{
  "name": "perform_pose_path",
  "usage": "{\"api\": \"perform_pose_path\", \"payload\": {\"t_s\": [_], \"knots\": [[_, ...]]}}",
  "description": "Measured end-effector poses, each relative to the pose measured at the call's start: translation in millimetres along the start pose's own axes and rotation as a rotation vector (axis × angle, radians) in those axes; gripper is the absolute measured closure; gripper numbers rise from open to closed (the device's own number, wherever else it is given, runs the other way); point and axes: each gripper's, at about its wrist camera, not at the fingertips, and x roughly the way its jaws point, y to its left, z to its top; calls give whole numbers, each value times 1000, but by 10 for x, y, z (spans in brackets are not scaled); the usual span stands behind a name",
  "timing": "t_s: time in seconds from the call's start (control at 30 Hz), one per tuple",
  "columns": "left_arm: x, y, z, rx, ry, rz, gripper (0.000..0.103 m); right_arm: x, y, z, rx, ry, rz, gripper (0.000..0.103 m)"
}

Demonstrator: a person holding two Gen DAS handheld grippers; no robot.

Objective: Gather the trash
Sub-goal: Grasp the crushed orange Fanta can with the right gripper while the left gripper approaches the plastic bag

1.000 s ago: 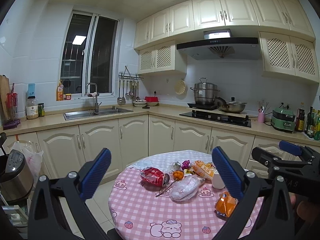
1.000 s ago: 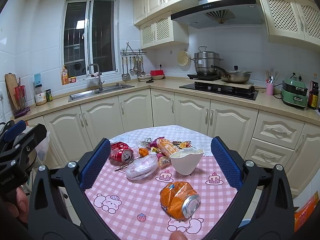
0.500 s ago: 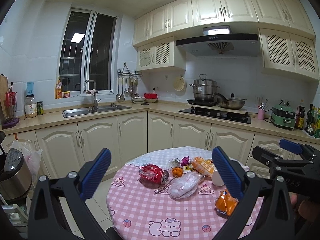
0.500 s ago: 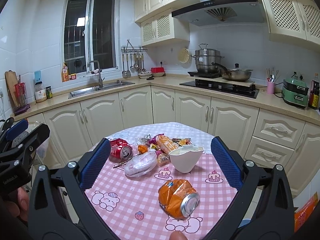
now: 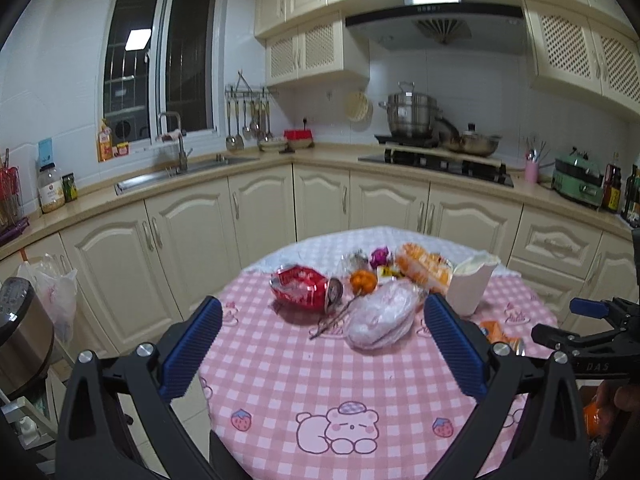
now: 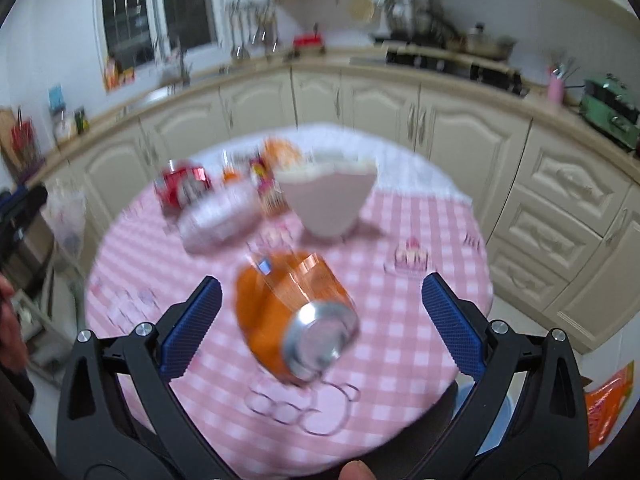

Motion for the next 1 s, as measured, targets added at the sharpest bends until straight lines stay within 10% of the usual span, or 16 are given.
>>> {"api": "perform_pose_path", "payload": {"t_s": [0.4,0.73,1.0], "knots": [[698,-155,-355,51,146,-9,4,952,216,-196,-210,227,127,5],[1004,-237,-322,112,173,-11,5,956,116,-159,-134,177,154,9],[1594,-706,-298,366,216,-33,4,748,-302,-135,35,128,176,9]]}}
